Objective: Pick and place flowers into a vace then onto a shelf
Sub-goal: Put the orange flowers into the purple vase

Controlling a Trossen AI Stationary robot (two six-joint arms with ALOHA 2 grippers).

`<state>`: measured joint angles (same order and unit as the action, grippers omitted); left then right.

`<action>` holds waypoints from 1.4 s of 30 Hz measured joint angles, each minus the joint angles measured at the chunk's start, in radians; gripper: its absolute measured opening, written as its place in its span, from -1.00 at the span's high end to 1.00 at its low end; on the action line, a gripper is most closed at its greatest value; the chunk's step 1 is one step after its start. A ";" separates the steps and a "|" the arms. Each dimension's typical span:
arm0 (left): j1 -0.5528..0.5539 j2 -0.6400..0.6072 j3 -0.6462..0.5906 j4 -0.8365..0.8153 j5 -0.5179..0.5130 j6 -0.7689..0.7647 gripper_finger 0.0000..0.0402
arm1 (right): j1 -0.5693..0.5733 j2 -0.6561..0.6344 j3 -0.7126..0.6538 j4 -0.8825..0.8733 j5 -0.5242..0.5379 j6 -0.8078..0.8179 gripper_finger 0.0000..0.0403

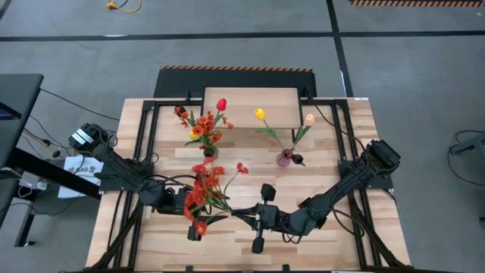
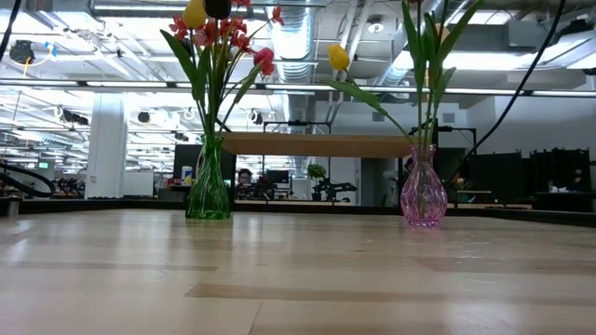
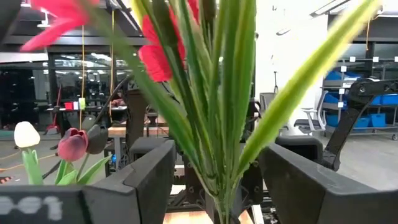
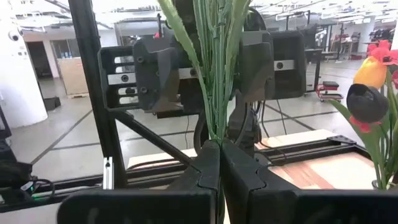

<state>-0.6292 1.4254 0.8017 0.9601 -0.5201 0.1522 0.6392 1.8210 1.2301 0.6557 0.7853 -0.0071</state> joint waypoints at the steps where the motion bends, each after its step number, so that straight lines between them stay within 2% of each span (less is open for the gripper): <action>1: 0.000 0.000 0.000 -0.002 0.000 0.000 -0.07 | 0.000 0.000 0.000 -0.004 0.000 0.000 1.00; 5: 0.000 0.000 0.000 -0.014 0.001 0.001 0.18 | 0.001 0.000 0.000 -0.021 -0.002 0.000 1.00; 11: 0.000 0.000 0.000 -0.036 0.002 0.047 0.84 | 0.002 0.000 0.000 -0.034 0.001 0.001 1.00; 13: 0.000 0.000 0.000 -0.043 0.008 0.049 0.94 | 0.002 0.000 0.000 -0.039 0.000 0.000 1.00; 18: 0.000 0.000 0.000 -0.087 0.013 0.034 0.96 | 0.002 0.000 0.000 -0.080 -0.003 0.001 0.97; 24: 0.001 0.000 0.000 -0.158 0.021 -0.021 0.97 | 0.002 0.000 0.000 -0.109 -0.013 0.001 0.80; 31: 0.018 0.000 0.000 -0.196 0.116 -0.103 0.97 | -0.029 0.000 0.000 -0.139 -0.207 0.034 0.68; 42: 0.041 0.000 0.000 -0.272 0.144 -0.167 0.97 | -0.090 -0.001 0.000 -0.184 -0.299 0.061 0.67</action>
<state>-0.5880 1.4250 0.8017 0.6877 -0.3763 -0.0143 0.5496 1.8202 1.2304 0.4721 0.4865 0.0540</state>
